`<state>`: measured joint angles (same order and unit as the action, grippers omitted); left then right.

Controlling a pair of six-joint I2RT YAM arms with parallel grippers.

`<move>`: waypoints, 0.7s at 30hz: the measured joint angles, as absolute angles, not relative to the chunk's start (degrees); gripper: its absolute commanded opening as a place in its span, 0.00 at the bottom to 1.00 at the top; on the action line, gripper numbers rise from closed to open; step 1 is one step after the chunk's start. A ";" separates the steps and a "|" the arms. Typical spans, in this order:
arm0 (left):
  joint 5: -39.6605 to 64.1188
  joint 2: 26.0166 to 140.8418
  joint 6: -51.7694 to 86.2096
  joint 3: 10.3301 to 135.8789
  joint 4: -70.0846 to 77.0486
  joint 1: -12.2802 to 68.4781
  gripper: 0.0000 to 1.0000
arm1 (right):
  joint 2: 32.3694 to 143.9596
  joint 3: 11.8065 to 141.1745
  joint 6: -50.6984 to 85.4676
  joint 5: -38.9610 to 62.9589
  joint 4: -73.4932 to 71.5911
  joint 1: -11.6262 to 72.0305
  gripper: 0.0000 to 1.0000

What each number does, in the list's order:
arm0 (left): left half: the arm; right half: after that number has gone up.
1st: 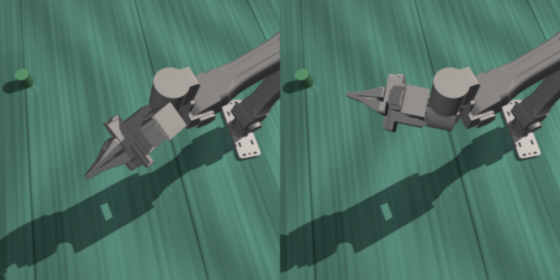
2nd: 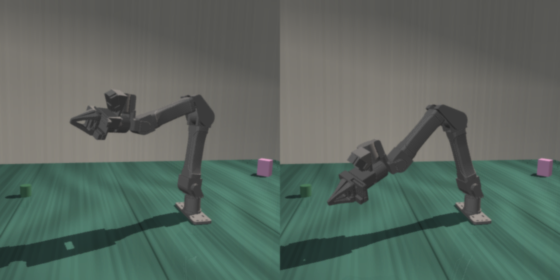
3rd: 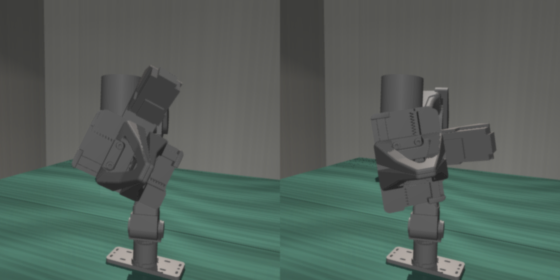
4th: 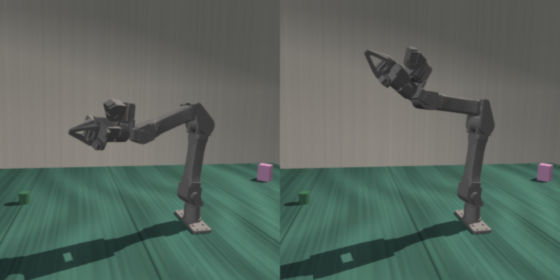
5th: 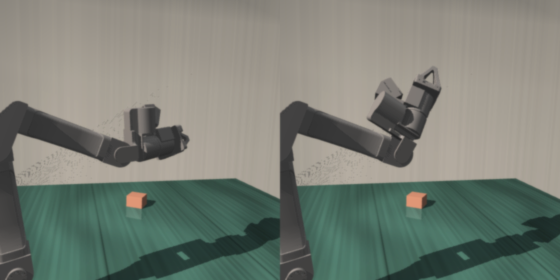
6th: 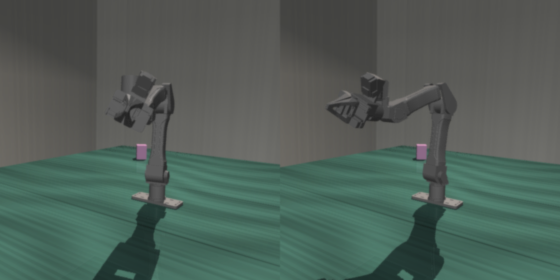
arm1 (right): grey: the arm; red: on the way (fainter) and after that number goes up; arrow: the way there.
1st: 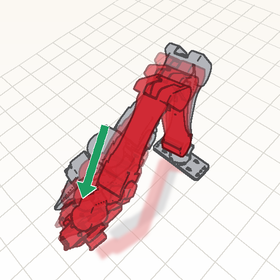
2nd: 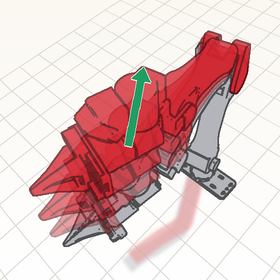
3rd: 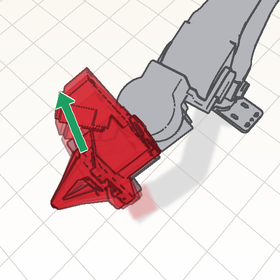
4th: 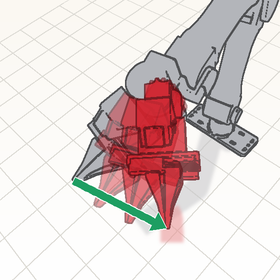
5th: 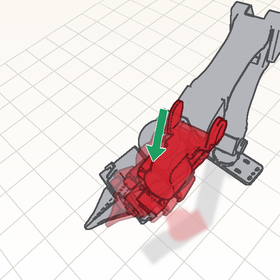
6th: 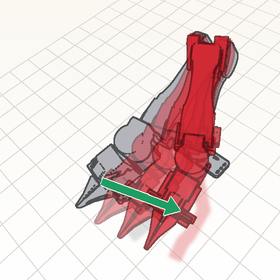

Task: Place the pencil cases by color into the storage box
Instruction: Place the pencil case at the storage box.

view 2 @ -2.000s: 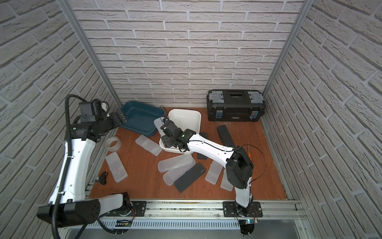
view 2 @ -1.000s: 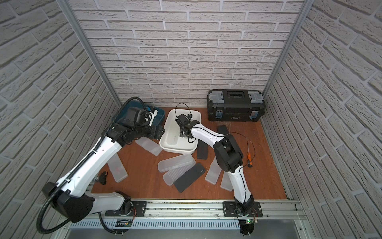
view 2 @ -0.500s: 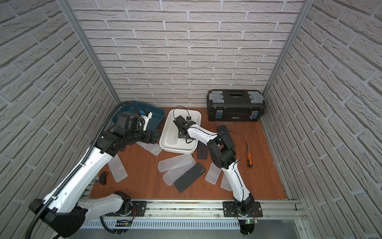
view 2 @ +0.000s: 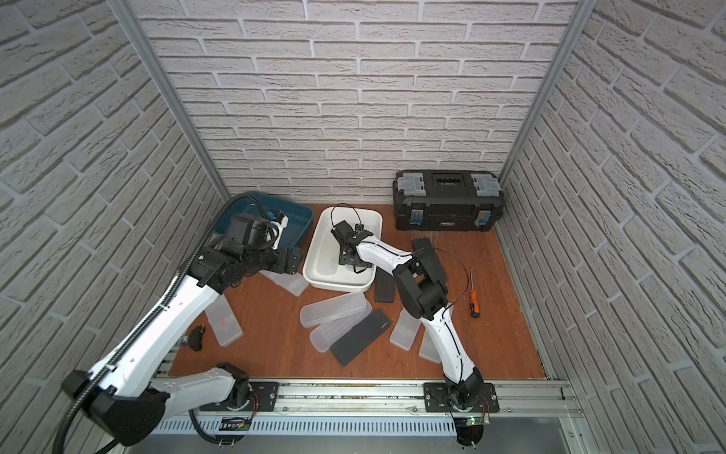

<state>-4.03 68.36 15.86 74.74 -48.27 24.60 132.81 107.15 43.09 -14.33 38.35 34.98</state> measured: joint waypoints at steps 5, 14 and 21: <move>-4.91 68.93 16.29 75.40 -50.46 19.77 0.98 | 132.75 107.07 42.74 -12.27 38.28 34.92 0.90; -6.22 70.65 14.68 77.43 -51.29 15.66 0.98 | 130.39 106.72 42.24 -9.06 38.06 34.87 0.95; -6.39 73.10 13.02 77.73 -51.70 14.09 0.98 | 123.33 106.48 40.42 -9.15 37.95 34.87 0.95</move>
<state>-6.39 73.10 13.02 77.73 -51.70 14.09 123.33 106.48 40.42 -9.15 37.95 34.87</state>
